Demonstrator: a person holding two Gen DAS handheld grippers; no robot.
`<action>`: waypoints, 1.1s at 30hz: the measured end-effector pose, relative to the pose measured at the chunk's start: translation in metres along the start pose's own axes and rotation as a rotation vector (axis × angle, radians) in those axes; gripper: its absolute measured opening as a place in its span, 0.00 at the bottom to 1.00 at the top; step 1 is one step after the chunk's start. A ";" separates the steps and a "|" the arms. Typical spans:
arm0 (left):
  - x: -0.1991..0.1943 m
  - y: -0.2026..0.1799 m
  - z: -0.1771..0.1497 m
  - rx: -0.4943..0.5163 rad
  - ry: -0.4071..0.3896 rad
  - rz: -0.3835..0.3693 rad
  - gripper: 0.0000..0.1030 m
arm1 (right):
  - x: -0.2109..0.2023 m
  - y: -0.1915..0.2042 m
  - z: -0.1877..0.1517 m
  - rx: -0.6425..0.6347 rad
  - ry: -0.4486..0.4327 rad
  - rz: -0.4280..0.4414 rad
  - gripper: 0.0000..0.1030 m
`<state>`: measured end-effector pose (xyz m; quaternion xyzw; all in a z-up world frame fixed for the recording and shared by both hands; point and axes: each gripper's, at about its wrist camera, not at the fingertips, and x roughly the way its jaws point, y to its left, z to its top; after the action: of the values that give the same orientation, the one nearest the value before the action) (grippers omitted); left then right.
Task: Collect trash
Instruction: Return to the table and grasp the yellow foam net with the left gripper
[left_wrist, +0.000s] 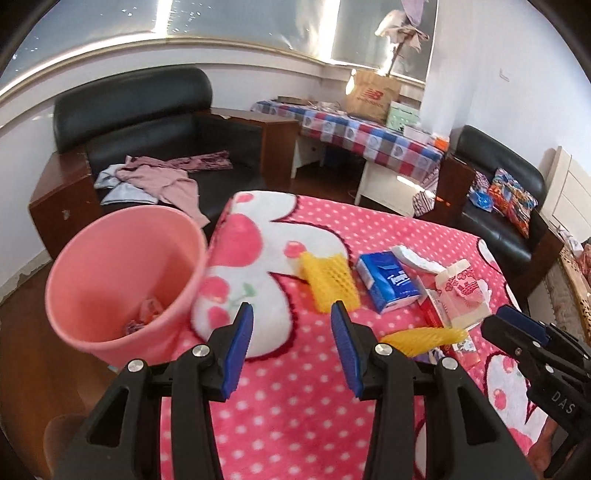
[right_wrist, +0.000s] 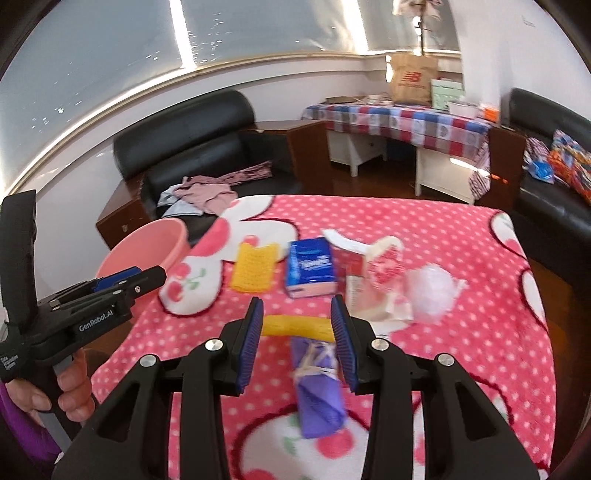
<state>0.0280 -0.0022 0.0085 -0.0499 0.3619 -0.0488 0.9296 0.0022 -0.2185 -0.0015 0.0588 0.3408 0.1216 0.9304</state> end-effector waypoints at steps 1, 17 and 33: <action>0.004 -0.002 0.001 0.002 0.006 -0.005 0.42 | 0.000 -0.003 -0.001 0.003 -0.001 -0.008 0.37; 0.092 -0.024 0.012 0.008 0.148 -0.034 0.42 | 0.011 -0.078 -0.007 0.130 0.022 -0.100 0.37; 0.124 -0.023 0.017 -0.017 0.182 -0.033 0.09 | 0.024 -0.072 -0.005 0.159 0.054 -0.022 0.37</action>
<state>0.1288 -0.0394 -0.0590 -0.0590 0.4445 -0.0654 0.8914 0.0304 -0.2814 -0.0340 0.1253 0.3749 0.0855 0.9146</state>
